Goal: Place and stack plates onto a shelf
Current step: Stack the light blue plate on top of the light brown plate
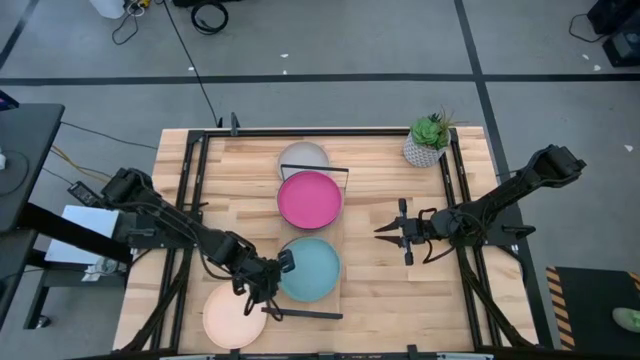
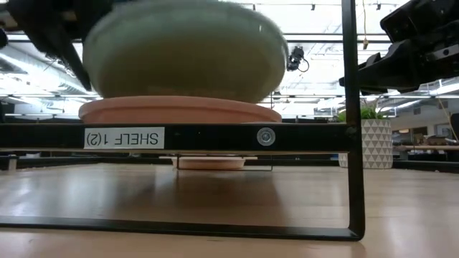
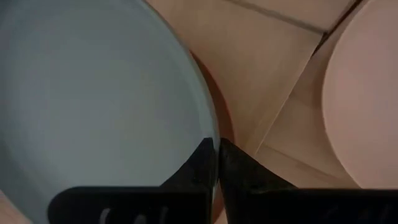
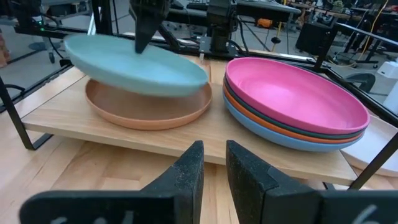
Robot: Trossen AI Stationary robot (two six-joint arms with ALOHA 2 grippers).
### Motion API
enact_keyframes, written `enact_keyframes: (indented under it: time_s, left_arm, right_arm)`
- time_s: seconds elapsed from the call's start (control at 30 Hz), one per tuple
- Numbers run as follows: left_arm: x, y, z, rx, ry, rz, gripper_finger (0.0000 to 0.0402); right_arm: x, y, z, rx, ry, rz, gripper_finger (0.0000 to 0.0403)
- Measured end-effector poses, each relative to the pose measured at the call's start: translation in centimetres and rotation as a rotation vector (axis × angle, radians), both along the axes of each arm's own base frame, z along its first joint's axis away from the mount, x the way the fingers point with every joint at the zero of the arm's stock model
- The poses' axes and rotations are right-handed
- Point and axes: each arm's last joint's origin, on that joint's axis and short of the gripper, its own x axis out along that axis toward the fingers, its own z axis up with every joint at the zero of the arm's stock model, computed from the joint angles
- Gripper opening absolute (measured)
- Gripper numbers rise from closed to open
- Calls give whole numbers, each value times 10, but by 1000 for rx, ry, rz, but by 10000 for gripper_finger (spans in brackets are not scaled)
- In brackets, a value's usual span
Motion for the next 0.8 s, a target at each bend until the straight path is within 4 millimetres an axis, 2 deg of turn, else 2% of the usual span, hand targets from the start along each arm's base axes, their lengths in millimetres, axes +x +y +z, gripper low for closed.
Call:
enact_keyframes:
  time_s: [0.27, 0.8]
  left_arm:
    - [2, 0, -6, 34, 4, 16, 17]
    - [-3, -7, -7, -36, 48, 79, 19]
  right_arm:
    - [0, 0, 0, -2, -1, 1, 74]
    - [0, 0, 0, -2, 0, 0, 74]
